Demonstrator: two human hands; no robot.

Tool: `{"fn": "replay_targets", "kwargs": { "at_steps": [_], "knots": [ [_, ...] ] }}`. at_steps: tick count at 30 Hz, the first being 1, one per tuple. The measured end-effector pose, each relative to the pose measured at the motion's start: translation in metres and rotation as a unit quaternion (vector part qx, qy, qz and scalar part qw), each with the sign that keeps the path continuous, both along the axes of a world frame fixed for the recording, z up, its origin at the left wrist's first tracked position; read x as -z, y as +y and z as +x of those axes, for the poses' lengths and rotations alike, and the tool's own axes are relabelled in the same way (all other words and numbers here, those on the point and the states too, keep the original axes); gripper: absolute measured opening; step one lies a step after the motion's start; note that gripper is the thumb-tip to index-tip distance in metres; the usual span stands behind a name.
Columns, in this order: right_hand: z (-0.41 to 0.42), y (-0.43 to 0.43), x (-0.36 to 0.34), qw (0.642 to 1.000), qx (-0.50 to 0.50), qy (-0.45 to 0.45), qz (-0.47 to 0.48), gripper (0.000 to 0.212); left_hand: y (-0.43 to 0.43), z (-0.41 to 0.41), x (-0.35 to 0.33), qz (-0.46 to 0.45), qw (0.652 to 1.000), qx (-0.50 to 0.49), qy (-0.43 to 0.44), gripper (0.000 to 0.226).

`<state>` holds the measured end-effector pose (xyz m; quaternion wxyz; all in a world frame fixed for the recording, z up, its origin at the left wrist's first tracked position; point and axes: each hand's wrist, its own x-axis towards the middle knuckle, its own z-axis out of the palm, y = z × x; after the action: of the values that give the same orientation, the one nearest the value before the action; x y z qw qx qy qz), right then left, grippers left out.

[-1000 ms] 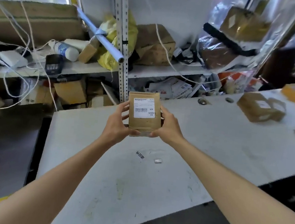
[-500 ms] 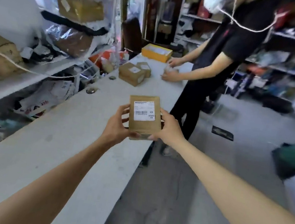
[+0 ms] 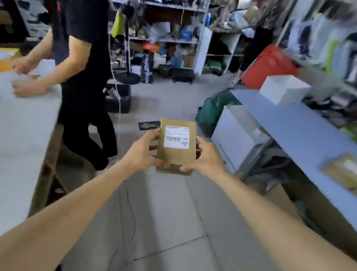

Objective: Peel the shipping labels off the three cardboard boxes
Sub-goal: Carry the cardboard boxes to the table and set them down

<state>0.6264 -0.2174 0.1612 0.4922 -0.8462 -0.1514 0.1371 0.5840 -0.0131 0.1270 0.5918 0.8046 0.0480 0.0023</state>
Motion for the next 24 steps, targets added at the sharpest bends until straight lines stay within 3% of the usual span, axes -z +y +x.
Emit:
{"fn": "replay_targets", "kwargs": {
  "at_steps": [9,16,19,24],
  "knots": [
    [-0.017,-0.158,0.004,0.965,0.257,-0.013,-0.037,0.1,-0.163,0.091,0.002,-0.002,0.97,0.244,0.012,0.111],
    [-0.077,-0.212,0.014,0.892,0.452,-0.009,-0.025,0.092,-0.255,0.094,0.001,0.021,0.913,0.408,-0.014,0.107],
    [-0.097,-0.214,0.019,0.864,0.504,-0.01,-0.003,0.088,-0.272,0.088,0.005,0.034,0.89,0.454,-0.025,0.108],
    [-0.116,-0.216,0.025,0.848,0.53,-0.015,-0.02,0.088,-0.285,0.081,0.014,0.04,0.872,0.489,-0.009,0.106]
  ]
}}
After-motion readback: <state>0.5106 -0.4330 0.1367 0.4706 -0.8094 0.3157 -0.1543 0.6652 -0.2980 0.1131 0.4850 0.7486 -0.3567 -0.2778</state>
